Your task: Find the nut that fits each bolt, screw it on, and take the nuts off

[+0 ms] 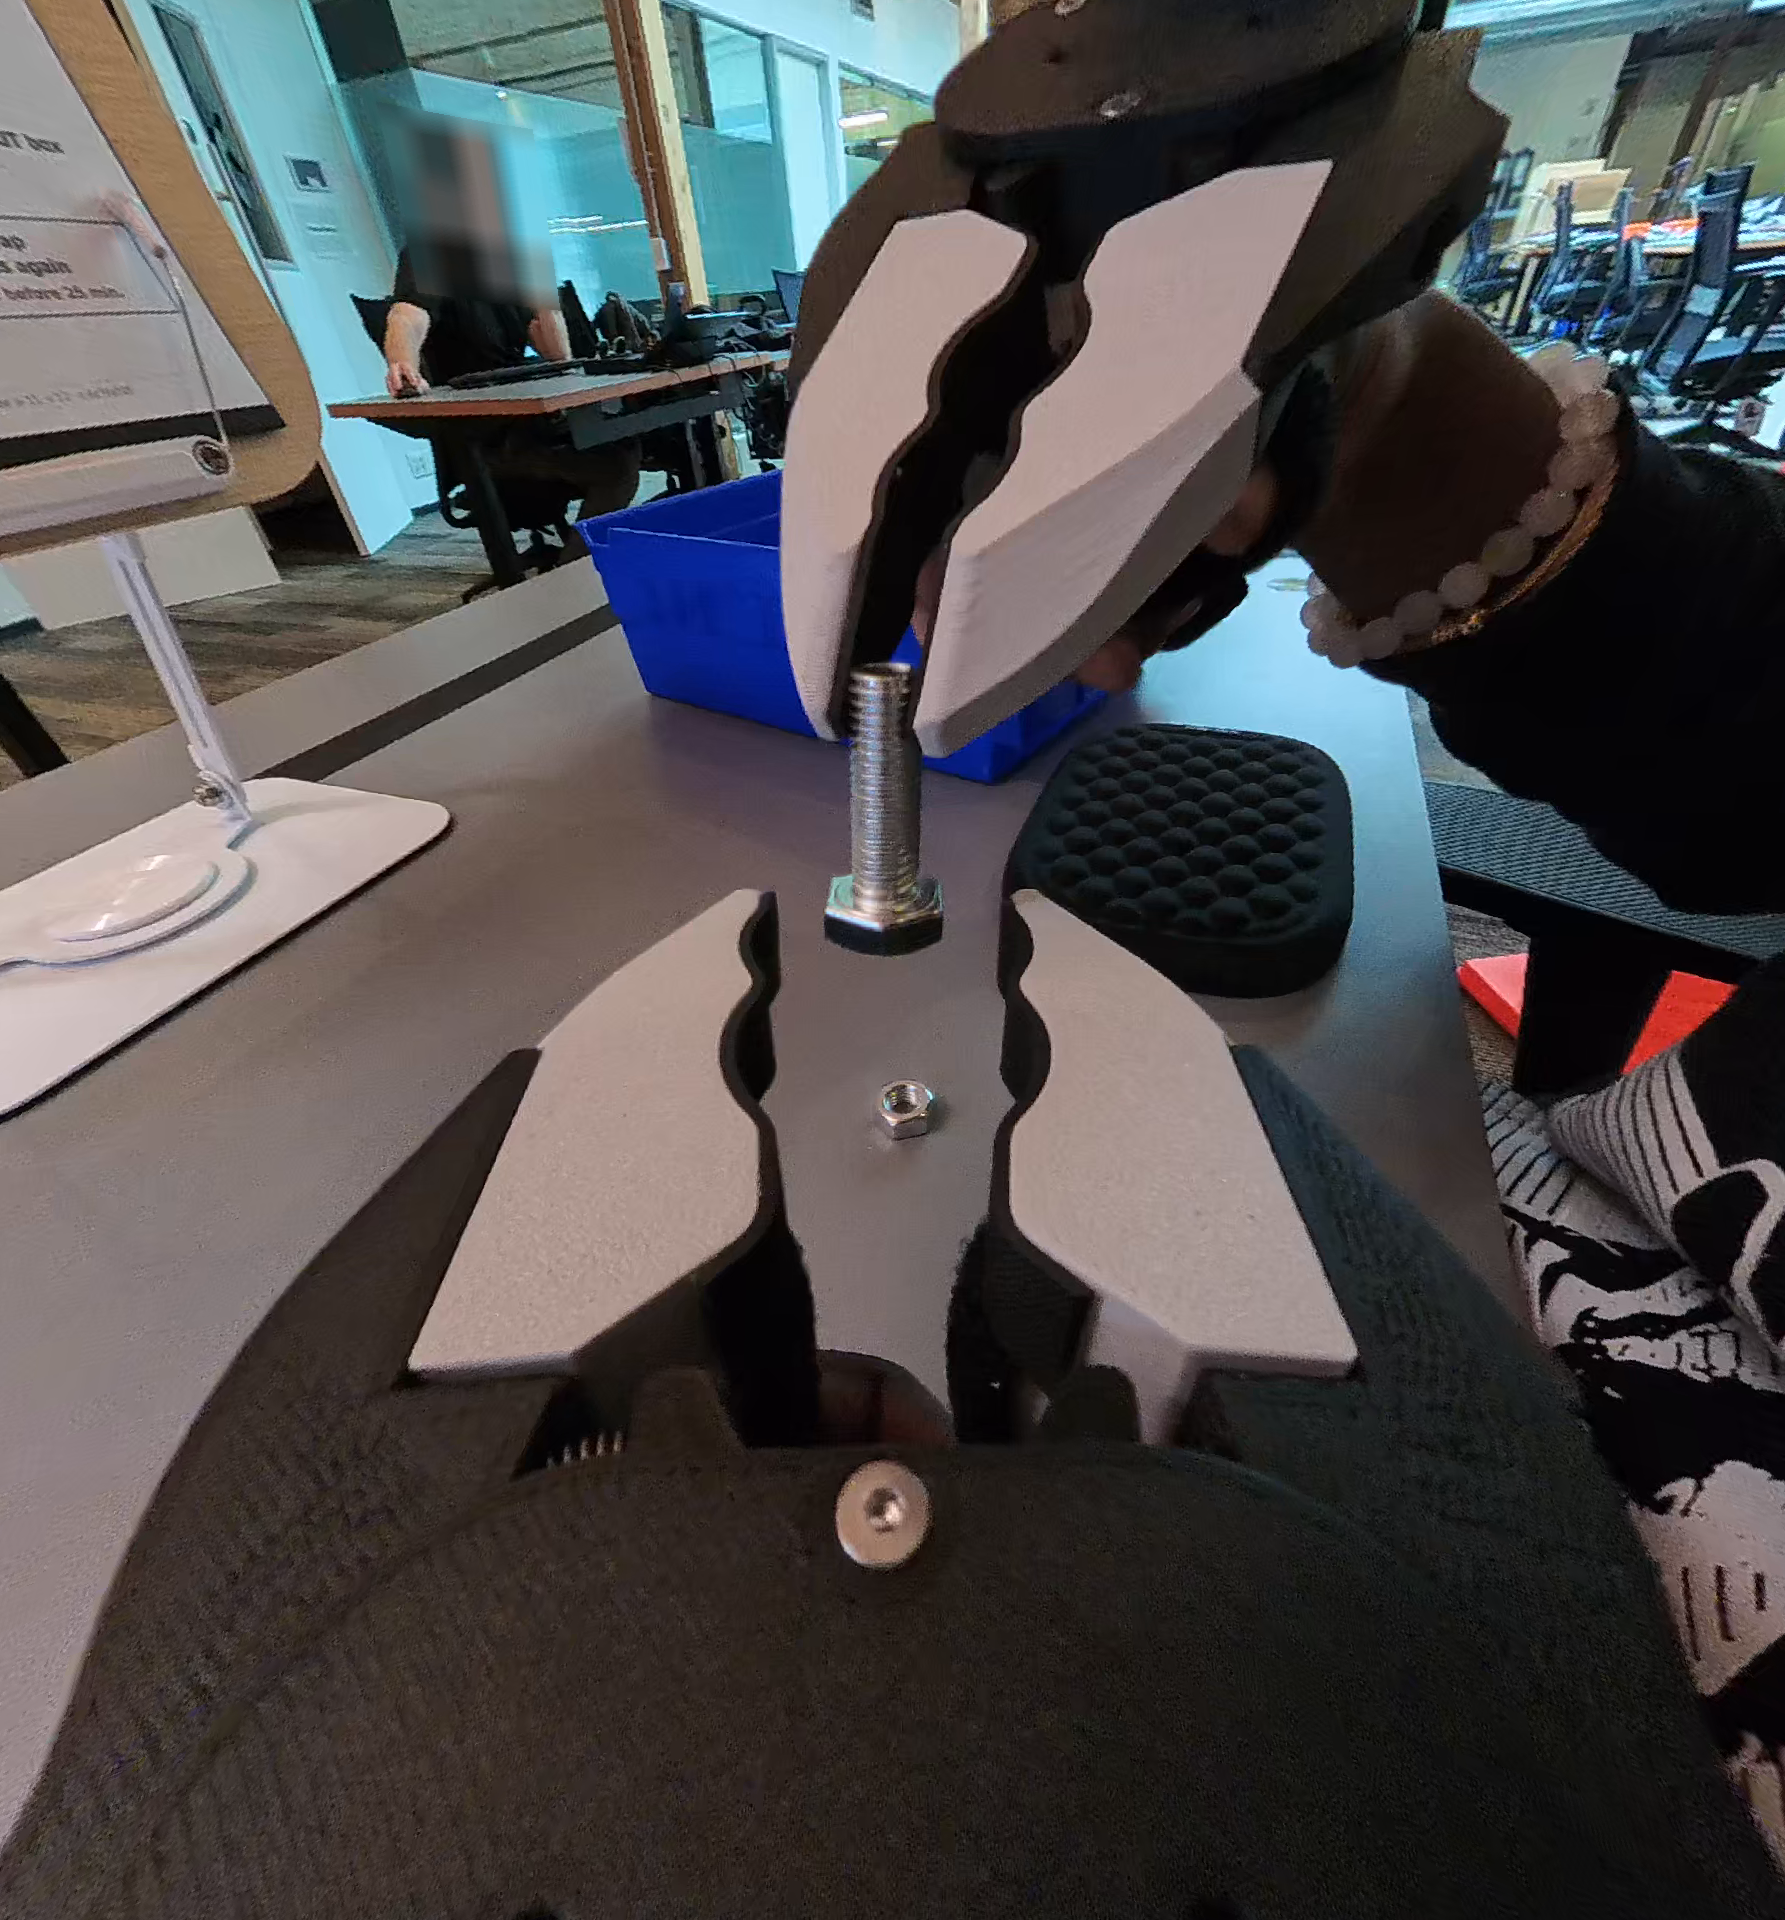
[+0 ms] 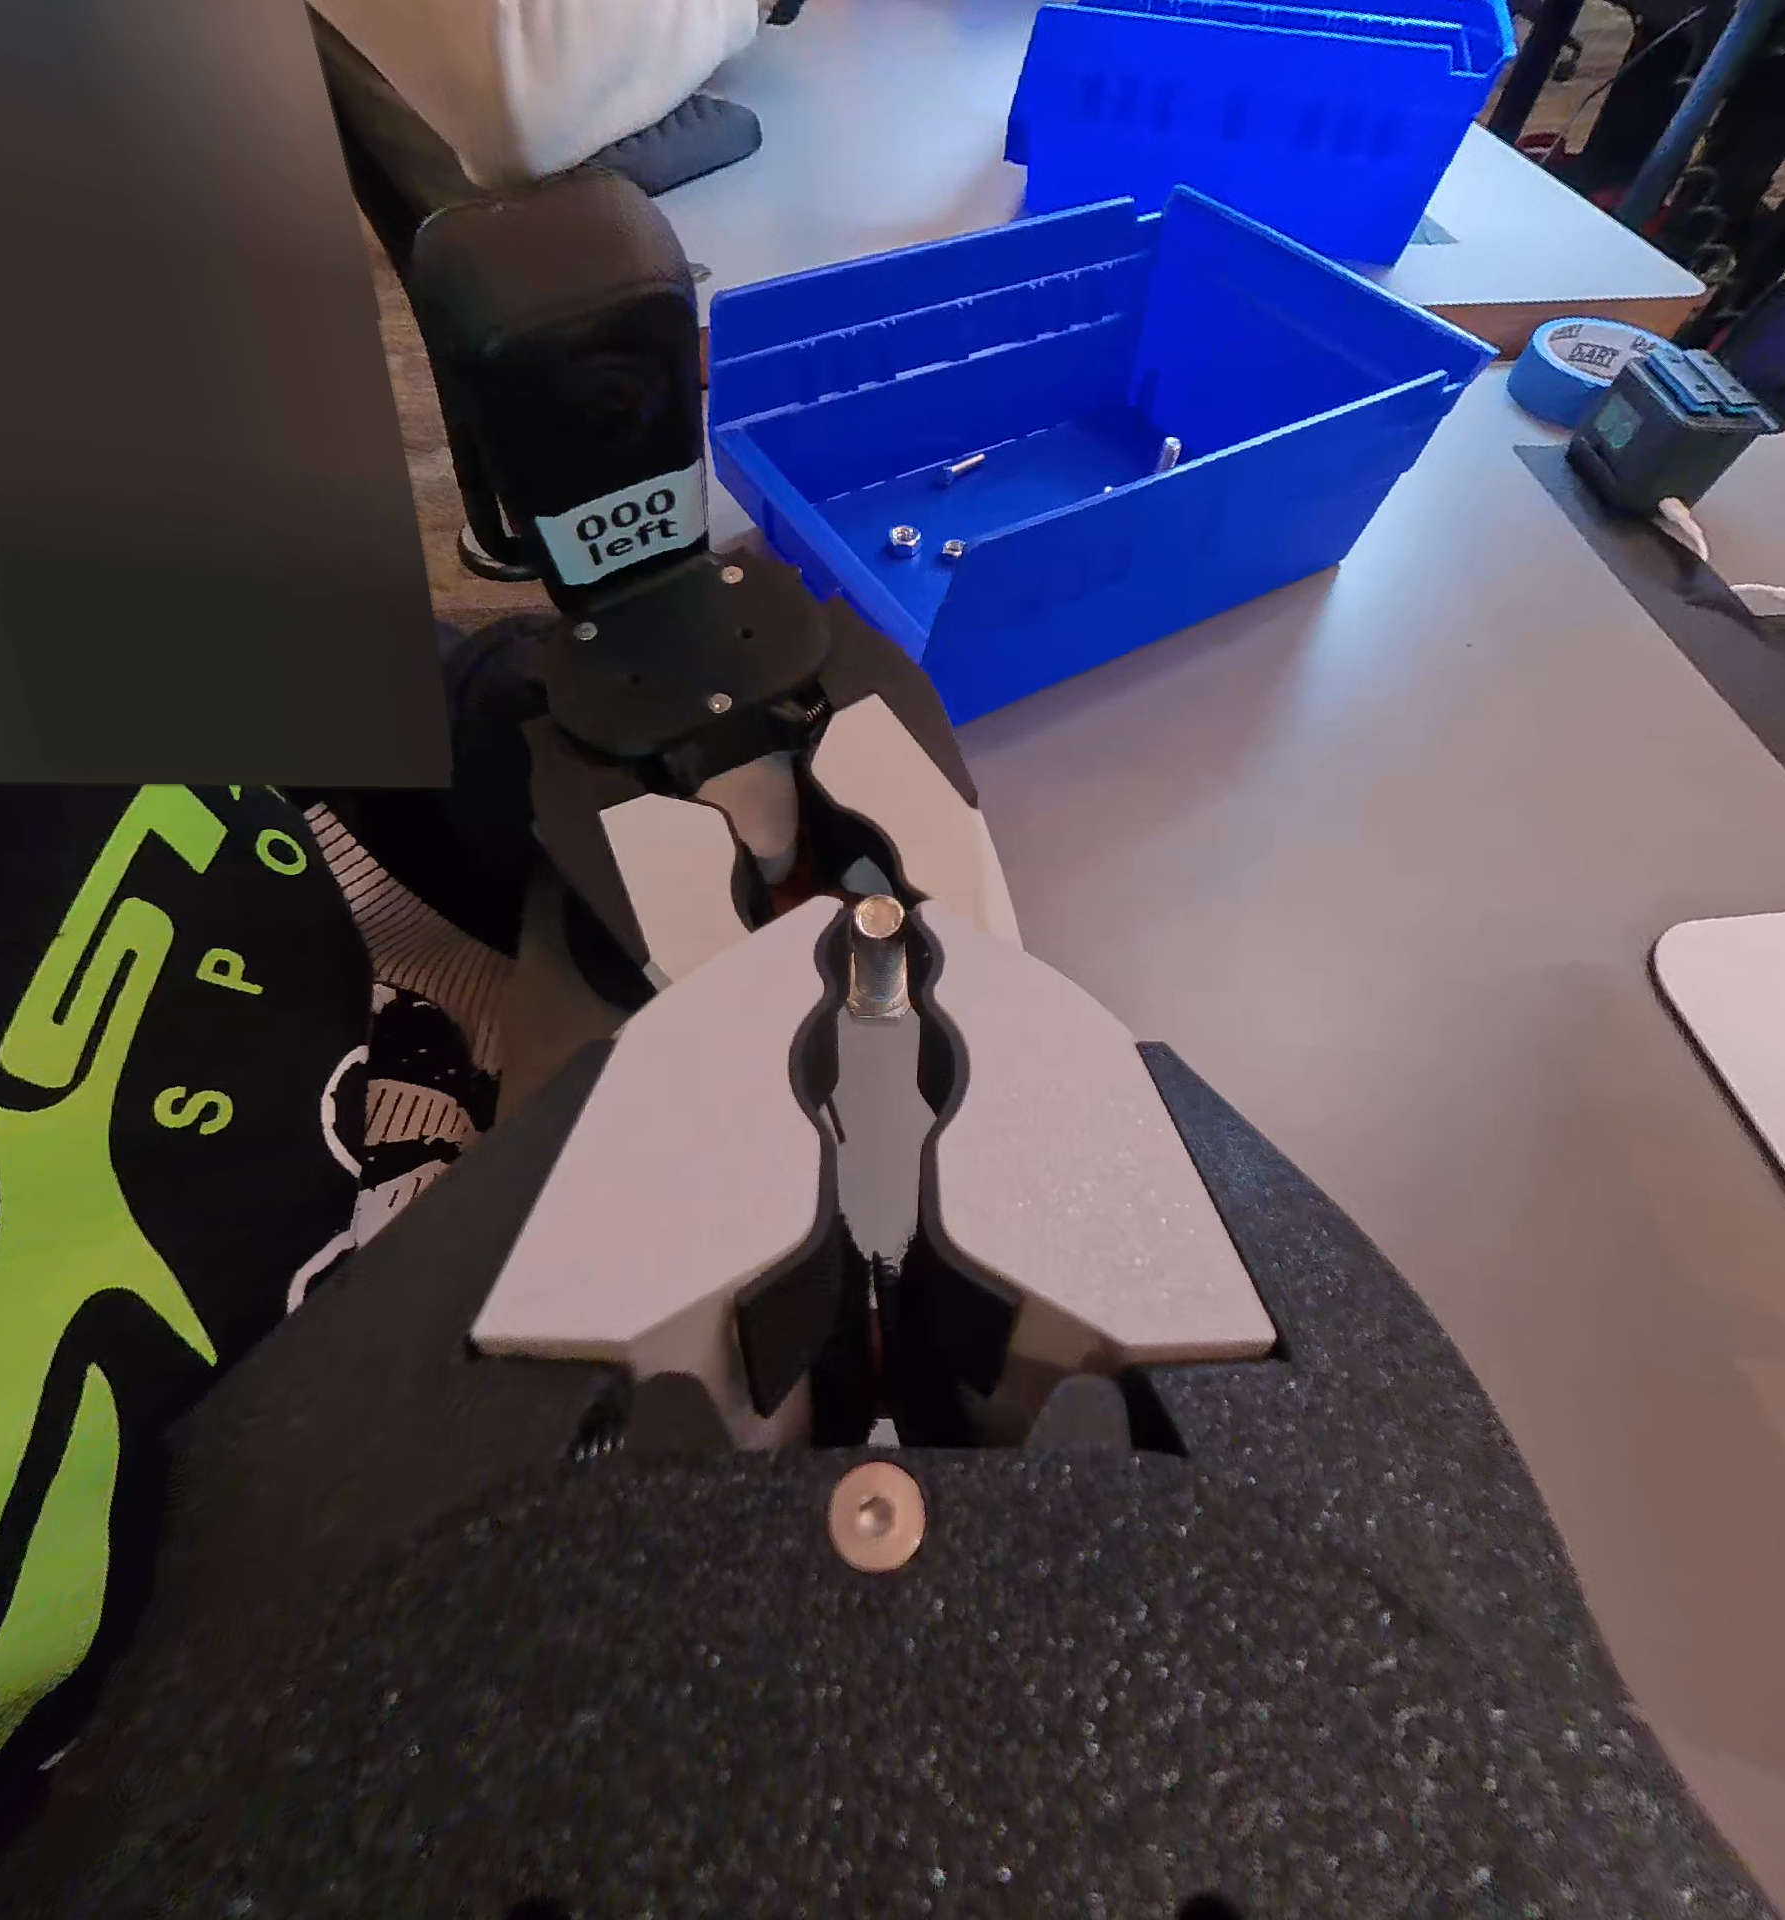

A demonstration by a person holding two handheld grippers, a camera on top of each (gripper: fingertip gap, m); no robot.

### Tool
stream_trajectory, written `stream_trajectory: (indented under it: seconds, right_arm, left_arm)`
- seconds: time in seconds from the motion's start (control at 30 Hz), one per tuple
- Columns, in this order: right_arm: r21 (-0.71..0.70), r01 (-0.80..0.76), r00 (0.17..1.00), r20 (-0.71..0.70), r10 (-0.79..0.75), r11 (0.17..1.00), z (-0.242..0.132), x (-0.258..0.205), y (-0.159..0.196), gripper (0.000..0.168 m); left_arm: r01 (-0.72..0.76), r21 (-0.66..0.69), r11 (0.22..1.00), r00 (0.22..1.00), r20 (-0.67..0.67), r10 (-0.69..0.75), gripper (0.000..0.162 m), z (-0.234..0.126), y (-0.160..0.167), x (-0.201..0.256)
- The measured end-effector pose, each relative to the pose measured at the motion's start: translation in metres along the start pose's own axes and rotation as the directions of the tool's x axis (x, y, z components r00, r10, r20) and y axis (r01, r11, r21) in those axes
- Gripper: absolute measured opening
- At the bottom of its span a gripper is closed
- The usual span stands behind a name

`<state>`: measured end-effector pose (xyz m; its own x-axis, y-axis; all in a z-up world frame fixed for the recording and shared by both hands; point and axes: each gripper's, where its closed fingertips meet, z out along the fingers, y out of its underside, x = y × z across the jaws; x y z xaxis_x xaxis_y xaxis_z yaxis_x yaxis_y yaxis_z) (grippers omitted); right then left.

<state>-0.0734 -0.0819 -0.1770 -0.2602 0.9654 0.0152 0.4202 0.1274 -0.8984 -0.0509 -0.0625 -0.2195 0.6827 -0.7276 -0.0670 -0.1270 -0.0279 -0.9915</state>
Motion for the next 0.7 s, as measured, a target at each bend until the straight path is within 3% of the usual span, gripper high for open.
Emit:
stream_trajectory:
  seconds: [0.23, 0.4, 0.47, 0.57, 0.7]
  right_arm:
    - [0.003, -0.009, 1.0, 0.018, 0.009, 1.0, 0.002, -0.001, 0.002, 0.01]
    - [0.033, -0.014, 1.0, 0.008, 0.013, 0.999, 0.001, 0.001, 0.001, 0.011]
    - [0.036, -0.016, 1.0, -0.005, 0.016, 0.999, -0.005, 0.005, 0.005, 0.028]
    - [-0.153, -0.058, 0.998, -0.017, 0.056, 0.987, -0.009, 0.015, 0.048, 0.04]
    - [-0.424, -0.034, 0.999, -0.016, 0.03, 0.905, -0.001, 0.021, 0.112, 0.038]
  left_arm:
    - [0.008, -0.007, 1.0, 1.0, -0.007, -0.009, 0.019, 0.003, 0.002, 0.002]
    - [0.035, 0.003, 0.999, 0.999, -0.018, -0.034, 0.018, 0.002, 0.001, 0.001]
    - [0.068, 0.01, 0.998, 0.998, -0.008, -0.068, 0.018, 0.0, 0.001, -0.003]
    - [0.115, 0.019, 0.993, 0.993, 0.004, -0.115, 0.018, -0.005, 0.003, -0.01]
    - [0.128, 0.0, 0.992, 0.992, -0.007, -0.128, 0.018, -0.004, 0.006, -0.01]
